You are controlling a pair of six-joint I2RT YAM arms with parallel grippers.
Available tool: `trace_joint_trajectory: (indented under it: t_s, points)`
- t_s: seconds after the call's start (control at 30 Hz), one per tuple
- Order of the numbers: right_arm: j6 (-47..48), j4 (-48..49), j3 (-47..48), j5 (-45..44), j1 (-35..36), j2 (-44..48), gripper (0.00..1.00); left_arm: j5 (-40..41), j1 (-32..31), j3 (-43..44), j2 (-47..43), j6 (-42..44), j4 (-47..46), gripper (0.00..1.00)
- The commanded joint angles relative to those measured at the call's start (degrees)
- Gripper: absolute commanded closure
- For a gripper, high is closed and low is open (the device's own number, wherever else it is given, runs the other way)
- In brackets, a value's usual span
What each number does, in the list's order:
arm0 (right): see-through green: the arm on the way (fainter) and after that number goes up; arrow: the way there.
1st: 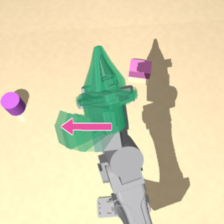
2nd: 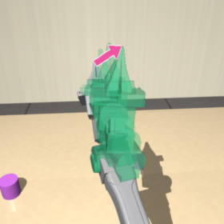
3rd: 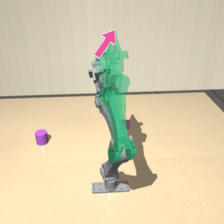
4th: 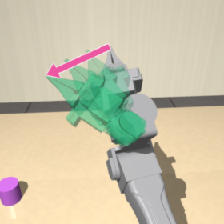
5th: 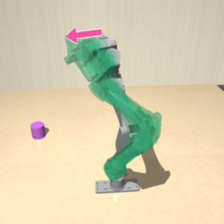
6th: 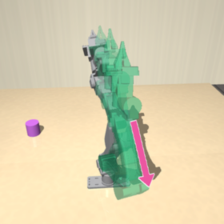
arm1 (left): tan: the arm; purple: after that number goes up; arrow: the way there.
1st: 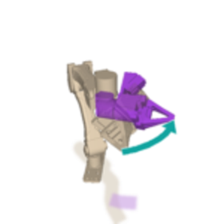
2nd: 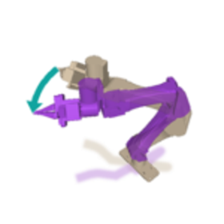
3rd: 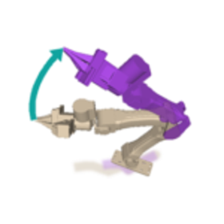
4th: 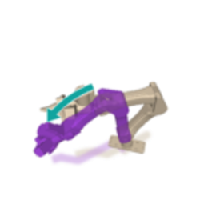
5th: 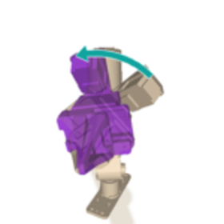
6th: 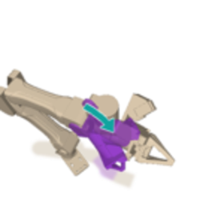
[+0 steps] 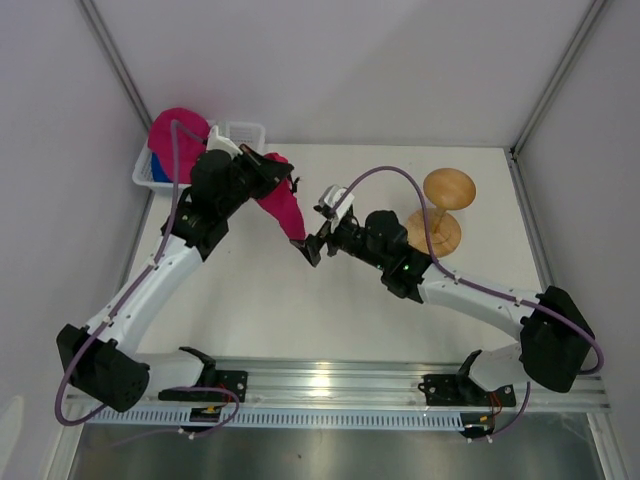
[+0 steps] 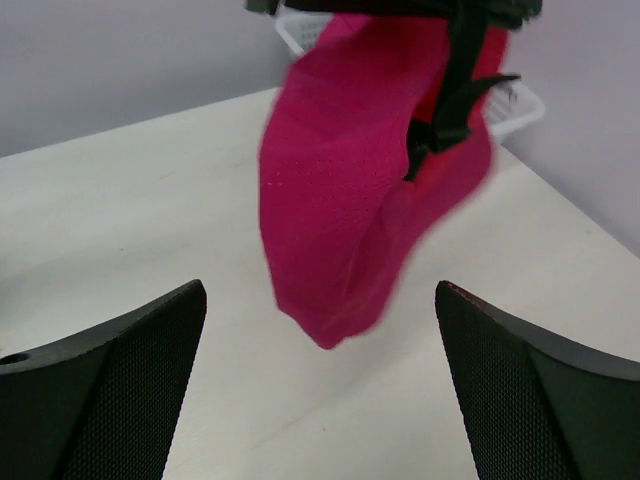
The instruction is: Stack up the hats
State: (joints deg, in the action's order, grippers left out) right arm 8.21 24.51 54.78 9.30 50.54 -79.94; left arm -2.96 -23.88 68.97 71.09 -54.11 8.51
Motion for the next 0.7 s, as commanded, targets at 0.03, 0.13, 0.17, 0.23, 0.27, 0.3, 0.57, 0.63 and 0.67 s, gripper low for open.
trace_joint_trajectory:
  t_s: [0.03,0.13,0.17,0.23,0.27,0.3,0.57,0.63,0.67]
  points:
    - [4.01,7.39,-1.79,-14.13,2.10,-0.83,0.00,0.94,-1.26,-1.20,-3.85,-2.84,-4.82,0.99]
    - [3.31,6.16,-0.21,-9.94,2.19,-1.62,0.01,1.55,-1.61,-1.12,-4.55,-3.02,-5.17,0.99]
    - [2.87,6.34,0.06,-8.00,2.19,-1.97,0.01,1.90,-1.70,-1.21,-4.56,-3.28,-5.09,0.99]
    - [1.47,7.91,0.06,-7.45,2.36,-2.76,0.01,2.17,-1.87,-1.12,-4.91,-3.38,-5.43,0.99]
    - [1.29,8.62,-0.11,-8.59,2.37,-2.94,0.01,2.69,-1.87,-0.94,-5.26,-3.63,-4.65,0.99]
    - [1.37,9.49,-0.20,-9.03,2.45,-3.20,0.01,2.70,-2.05,-1.12,-5.61,-3.81,-4.73,0.99]
    - [2.00,5.81,2.87,-13.24,2.54,-3.92,0.87,2.70,-2.49,-1.21,-7.45,-0.48,-4.38,0.99]
    - [1.38,5.99,2.26,-14.74,2.37,-2.07,1.00,2.70,-2.49,-1.82,-8.07,1.88,-5.08,0.99]
    - [0.15,5.55,2.26,-16.40,2.37,0.38,1.00,2.26,-2.49,-1.91,-8.16,3.47,-5.78,0.97]
